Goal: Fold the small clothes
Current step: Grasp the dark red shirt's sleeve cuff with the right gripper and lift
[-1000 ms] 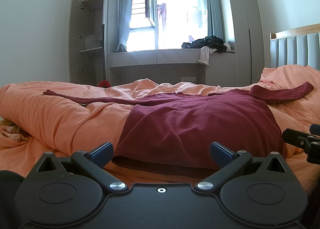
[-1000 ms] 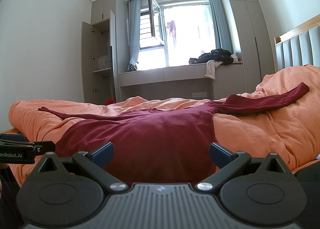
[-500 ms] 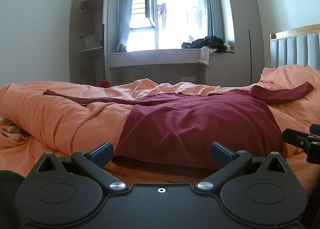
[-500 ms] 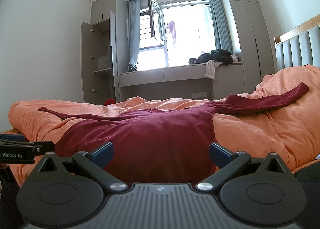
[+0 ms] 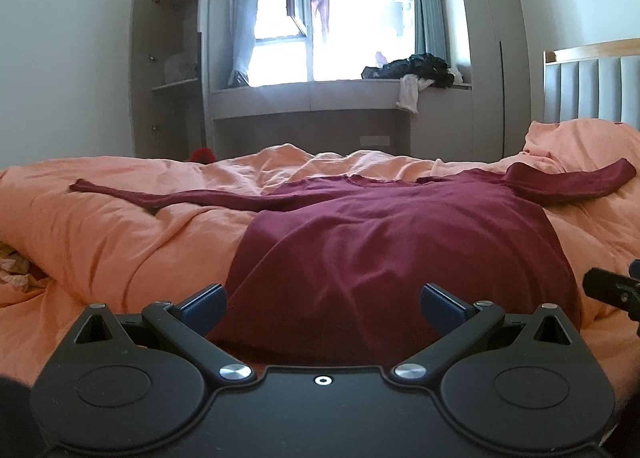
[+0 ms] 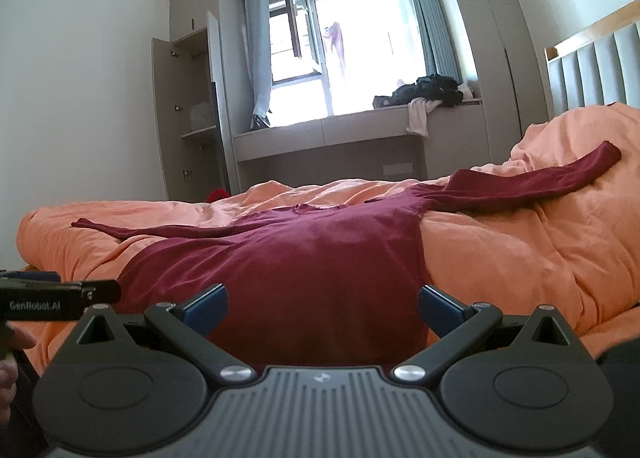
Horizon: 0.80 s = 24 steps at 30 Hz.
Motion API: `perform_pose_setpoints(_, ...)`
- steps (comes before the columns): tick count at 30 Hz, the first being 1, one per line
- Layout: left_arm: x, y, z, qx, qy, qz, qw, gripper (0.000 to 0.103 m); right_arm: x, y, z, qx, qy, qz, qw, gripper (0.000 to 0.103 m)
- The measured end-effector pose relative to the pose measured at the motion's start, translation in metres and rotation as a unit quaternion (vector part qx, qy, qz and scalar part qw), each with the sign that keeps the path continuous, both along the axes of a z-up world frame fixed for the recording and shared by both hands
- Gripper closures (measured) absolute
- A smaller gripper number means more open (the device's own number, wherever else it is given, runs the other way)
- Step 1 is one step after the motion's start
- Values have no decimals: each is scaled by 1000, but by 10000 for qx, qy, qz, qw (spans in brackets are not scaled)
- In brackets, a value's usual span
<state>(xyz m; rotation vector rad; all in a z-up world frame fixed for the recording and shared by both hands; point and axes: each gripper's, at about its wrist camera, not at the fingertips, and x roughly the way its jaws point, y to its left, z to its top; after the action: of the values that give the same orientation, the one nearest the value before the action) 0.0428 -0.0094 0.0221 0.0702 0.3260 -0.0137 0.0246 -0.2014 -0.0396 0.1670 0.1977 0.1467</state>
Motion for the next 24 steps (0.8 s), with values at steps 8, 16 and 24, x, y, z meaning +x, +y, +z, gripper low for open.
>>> perform_pose_setpoints(8, 84, -18, 31, -108, 68, -366, 9992, 0, 61, -62, 25, 129, 145, -343, 9992, 0)
perform_pose_setpoints(16, 176, -25, 32, 48, -70, -417, 9991, 0, 151, -171, 38, 360, 470, -1359, 9890, 0)
perform_pose_setpoints(24, 243, -22, 19, 132, -98, -374, 9992, 0, 232, -280, 25, 422, 697, -2558, 9633, 0)
